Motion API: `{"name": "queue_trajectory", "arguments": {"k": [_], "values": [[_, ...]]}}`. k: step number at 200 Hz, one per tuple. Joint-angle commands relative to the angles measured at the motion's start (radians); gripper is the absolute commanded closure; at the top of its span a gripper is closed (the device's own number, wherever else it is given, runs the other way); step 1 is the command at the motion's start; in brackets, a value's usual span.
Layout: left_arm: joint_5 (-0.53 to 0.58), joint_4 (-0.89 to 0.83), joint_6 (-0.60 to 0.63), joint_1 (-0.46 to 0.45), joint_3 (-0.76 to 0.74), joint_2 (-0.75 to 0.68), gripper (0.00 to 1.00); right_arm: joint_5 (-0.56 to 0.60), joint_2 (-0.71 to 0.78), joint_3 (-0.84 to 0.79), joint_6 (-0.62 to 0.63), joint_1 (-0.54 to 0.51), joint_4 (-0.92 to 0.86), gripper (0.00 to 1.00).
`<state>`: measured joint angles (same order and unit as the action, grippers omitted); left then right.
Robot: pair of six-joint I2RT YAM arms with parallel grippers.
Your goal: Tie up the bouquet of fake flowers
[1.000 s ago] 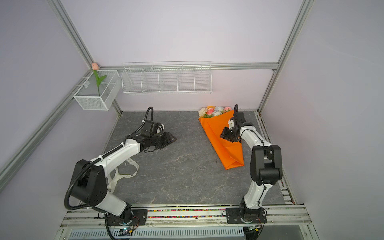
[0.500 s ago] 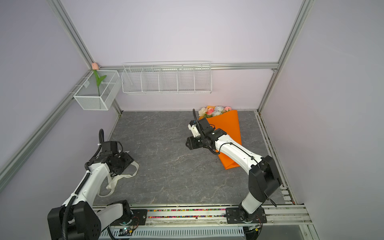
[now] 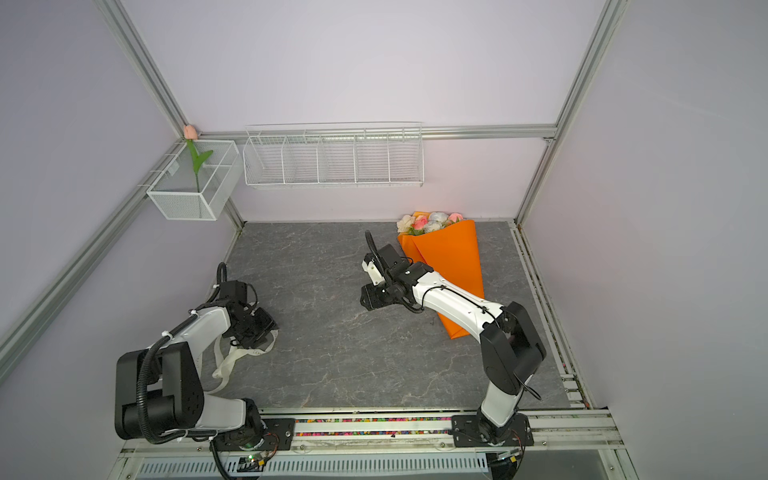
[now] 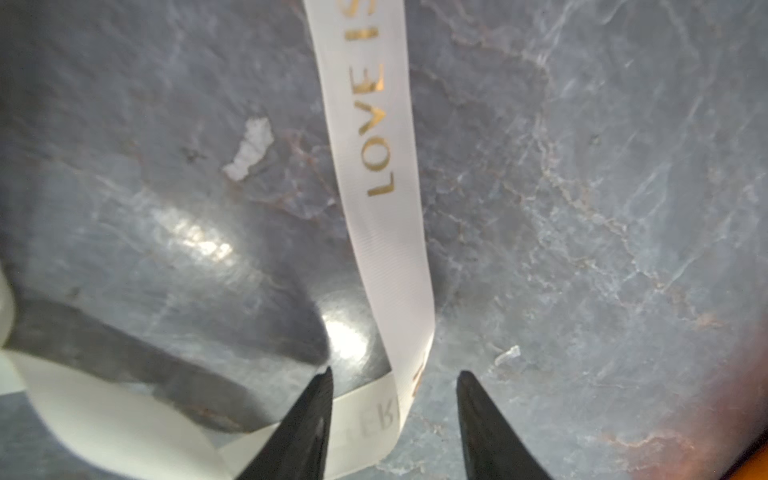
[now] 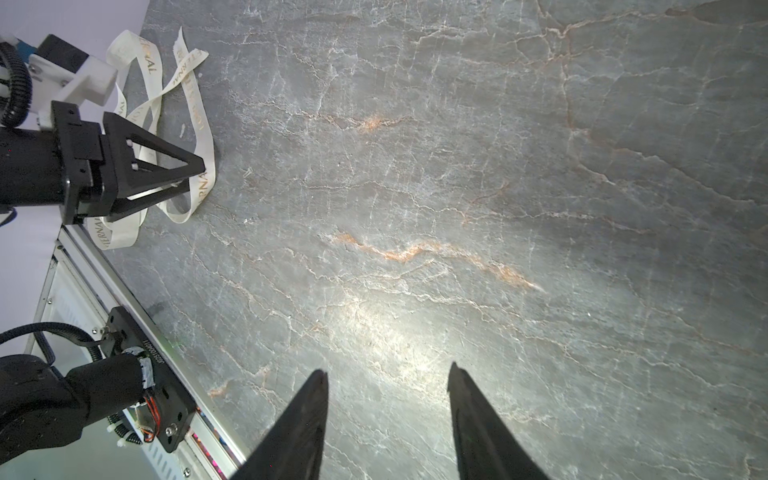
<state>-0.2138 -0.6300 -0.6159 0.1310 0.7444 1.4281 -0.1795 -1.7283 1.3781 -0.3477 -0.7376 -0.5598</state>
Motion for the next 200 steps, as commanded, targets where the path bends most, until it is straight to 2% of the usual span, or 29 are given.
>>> {"name": "queue_trajectory", "arguments": {"k": [1,21,35,52,59,69,92,120,139,164,182,200], "values": [[-0.016,0.035,0.017,0.004,0.036,0.047,0.51,-0.006,0.004,-0.015,-0.016,-0.003,-0.008,0.49],[-0.032,0.051,0.021,0.003,0.037,0.089,0.54,0.003,0.013,-0.022,-0.017,-0.005,-0.013,0.49],[-0.049,0.061,0.027,0.004,0.035,0.098,0.75,0.013,0.019,-0.021,-0.017,-0.004,-0.020,0.49],[-0.102,0.064,0.031,-0.001,0.031,0.073,0.95,0.036,0.033,-0.020,-0.021,-0.002,-0.033,0.49],[-0.119,0.068,0.030,-0.018,0.030,0.048,1.00,0.054,0.044,-0.023,-0.029,0.000,-0.039,0.49],[-0.143,0.067,0.030,-0.058,0.035,0.002,1.00,0.088,0.070,-0.041,-0.054,0.008,-0.042,0.50],[-0.178,0.086,-0.010,-0.252,0.084,-0.088,1.00,0.112,0.181,-0.138,-0.145,0.087,-0.011,0.50],[-0.111,0.132,-0.103,-0.594,0.227,-0.078,1.00,0.141,0.387,-0.283,-0.218,0.241,-0.015,0.50],[-0.123,0.189,-0.157,-0.807,0.342,0.029,1.00,0.153,0.529,-0.339,-0.221,0.361,-0.088,0.49],[-0.199,0.235,-0.175,-1.017,0.532,0.218,1.00,0.183,0.698,-0.359,-0.190,0.522,-0.224,0.47],[-0.250,0.244,-0.171,-1.125,0.676,0.339,1.00,0.188,0.796,-0.355,-0.146,0.663,-0.320,0.46],[-0.281,0.222,-0.164,-1.190,0.803,0.436,1.00,0.173,0.855,-0.340,-0.102,0.804,-0.429,0.45]]}}
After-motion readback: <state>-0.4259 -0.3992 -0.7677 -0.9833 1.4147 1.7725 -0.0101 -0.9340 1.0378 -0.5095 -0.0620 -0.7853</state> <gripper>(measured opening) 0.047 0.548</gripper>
